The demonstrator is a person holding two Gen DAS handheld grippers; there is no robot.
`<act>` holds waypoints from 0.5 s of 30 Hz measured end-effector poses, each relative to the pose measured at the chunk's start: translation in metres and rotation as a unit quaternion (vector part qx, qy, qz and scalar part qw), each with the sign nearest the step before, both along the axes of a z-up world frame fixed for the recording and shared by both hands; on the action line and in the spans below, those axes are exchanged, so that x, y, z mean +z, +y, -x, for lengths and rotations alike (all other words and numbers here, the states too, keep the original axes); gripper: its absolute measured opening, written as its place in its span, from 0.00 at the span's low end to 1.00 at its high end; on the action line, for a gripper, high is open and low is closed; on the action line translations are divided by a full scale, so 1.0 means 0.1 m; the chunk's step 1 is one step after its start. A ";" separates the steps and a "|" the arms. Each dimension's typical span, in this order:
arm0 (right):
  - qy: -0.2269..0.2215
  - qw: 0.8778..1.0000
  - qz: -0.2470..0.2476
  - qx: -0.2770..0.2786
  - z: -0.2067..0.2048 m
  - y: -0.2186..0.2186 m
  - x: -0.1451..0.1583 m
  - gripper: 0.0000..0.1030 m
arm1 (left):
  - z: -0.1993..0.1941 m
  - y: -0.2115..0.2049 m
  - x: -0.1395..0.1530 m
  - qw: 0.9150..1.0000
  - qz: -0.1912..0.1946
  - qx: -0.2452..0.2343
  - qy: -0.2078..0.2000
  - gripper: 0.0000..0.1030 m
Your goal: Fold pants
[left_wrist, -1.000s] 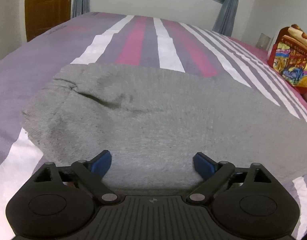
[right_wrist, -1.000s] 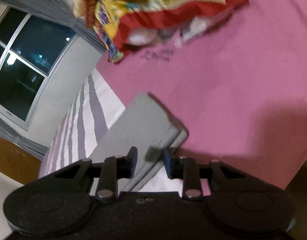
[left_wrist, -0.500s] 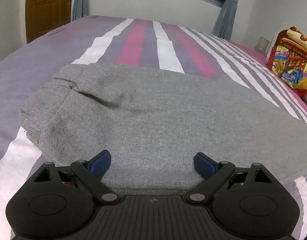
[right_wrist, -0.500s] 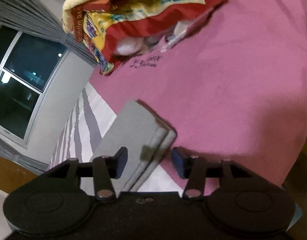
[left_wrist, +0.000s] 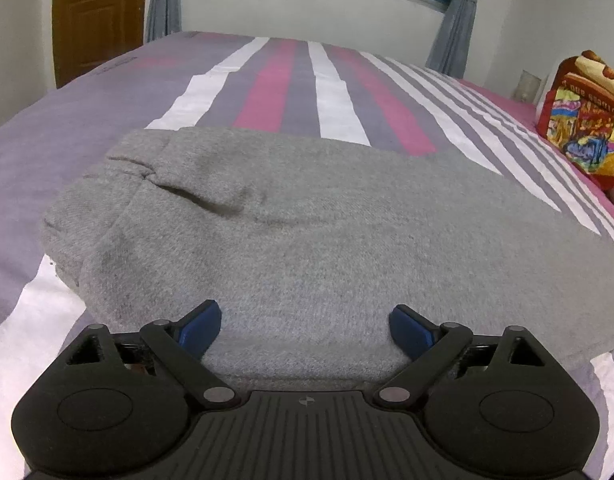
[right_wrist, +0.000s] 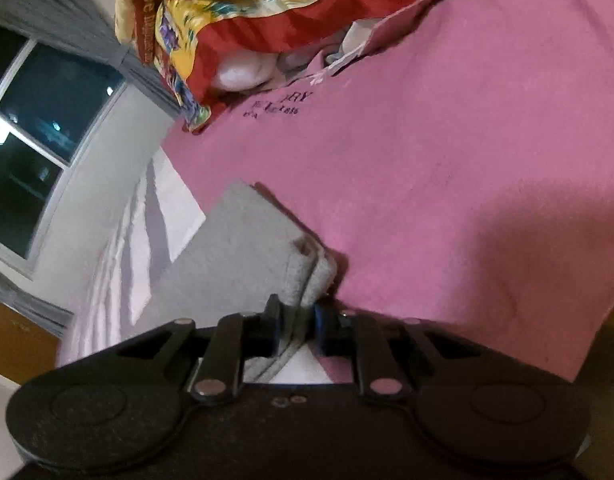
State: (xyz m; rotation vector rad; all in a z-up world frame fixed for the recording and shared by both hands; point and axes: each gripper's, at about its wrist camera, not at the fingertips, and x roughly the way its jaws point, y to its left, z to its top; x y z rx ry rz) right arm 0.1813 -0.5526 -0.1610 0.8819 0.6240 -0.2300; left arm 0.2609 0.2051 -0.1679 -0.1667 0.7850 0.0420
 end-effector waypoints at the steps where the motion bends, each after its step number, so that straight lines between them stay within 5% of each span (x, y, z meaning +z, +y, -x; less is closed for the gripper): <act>1: 0.002 1.000 0.013 0.007 -0.01 0.03 0.05 0.16 | 0.00 0.01 0.01 1.000 -0.001 -0.001 0.000 0.89; 8: 0.027 0.996 0.078 0.031 -0.13 0.21 0.33 0.16 | 0.26 0.12 0.17 1.000 0.003 0.014 -0.026 0.89; 15: -0.024 0.977 0.180 0.114 -0.63 0.93 0.96 0.16 | 0.81 0.58 0.12 0.995 0.023 0.091 -0.019 0.89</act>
